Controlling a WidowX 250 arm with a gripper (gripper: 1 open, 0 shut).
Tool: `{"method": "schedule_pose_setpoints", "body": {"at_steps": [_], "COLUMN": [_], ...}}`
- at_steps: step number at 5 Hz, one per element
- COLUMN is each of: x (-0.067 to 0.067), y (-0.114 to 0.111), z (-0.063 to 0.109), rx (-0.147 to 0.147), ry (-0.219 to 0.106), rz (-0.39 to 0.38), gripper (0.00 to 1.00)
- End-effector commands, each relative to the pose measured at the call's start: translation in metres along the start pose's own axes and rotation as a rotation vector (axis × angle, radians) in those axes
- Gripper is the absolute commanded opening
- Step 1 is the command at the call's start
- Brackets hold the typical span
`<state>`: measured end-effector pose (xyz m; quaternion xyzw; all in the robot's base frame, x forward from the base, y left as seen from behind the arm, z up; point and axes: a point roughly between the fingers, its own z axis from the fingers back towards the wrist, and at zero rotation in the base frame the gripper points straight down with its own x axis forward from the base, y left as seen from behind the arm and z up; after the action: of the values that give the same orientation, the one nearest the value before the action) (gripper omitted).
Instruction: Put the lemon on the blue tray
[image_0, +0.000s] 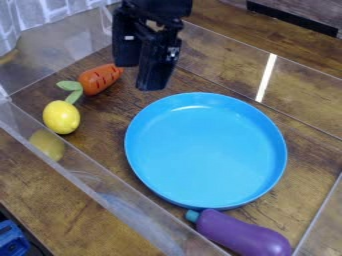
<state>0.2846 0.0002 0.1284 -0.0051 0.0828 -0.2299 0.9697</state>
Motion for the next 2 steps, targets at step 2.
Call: {"method": "schedule_pose_setpoints", "body": {"at_steps": [2], "x": [-0.005], "y": [0.025], "z": [0.0], "rx": [0.033], "ry": [-0.026], "rz": [-0.168], "gripper": [1.0]}}
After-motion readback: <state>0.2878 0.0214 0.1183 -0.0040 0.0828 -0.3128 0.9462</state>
